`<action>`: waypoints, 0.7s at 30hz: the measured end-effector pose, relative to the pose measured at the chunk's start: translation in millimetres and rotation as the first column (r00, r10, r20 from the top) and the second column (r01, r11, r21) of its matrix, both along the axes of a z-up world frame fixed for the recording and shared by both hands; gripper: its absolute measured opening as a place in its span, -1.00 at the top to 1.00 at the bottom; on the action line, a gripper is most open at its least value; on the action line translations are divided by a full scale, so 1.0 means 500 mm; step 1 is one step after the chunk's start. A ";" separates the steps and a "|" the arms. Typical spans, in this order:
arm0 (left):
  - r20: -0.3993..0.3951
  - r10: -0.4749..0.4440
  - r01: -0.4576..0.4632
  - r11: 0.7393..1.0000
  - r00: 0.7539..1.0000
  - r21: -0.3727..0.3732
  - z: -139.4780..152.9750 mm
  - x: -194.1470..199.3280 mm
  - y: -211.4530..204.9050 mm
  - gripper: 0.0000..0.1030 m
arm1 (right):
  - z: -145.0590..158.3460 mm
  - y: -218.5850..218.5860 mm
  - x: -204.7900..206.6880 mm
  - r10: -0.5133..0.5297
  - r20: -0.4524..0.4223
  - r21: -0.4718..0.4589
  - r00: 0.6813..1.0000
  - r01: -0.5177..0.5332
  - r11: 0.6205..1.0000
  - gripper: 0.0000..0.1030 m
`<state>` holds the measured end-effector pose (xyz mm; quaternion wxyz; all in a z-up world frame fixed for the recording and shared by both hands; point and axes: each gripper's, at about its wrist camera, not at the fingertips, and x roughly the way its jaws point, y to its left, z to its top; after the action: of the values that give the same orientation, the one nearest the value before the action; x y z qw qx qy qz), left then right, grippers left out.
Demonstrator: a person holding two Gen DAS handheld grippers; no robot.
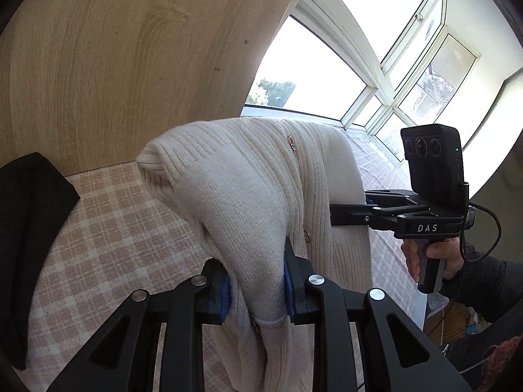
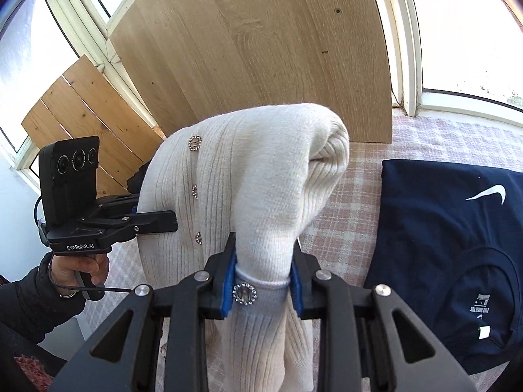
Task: Fold clothes
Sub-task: 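Lift the folded cardigan with both grippers and carry it onto the navy T-shirt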
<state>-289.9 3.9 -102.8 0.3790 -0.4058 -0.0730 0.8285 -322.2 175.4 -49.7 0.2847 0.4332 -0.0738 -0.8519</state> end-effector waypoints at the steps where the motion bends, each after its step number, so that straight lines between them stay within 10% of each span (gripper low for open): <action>1: -0.023 -0.010 0.010 1.000 1.000 -0.004 0.019 0.013 0.007 0.55 | 0.019 0.009 0.020 -0.007 -0.023 0.001 1.000 0.007 1.000 0.50; 12: -0.214 -0.115 0.120 0.993 0.970 0.012 0.216 0.138 0.122 0.55 | 0.215 0.113 0.224 -0.113 -0.239 0.030 0.964 0.124 0.992 0.50; 21: -0.216 -0.122 0.139 0.988 0.969 0.069 0.269 0.113 0.302 0.55 | 0.296 0.279 0.220 -0.101 -0.236 0.093 0.966 0.126 0.988 0.50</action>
<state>-233.4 154.7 31.8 0.4550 -0.3031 -0.0402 0.8363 -212.1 315.0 98.3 0.2186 0.3409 -0.0190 -0.9141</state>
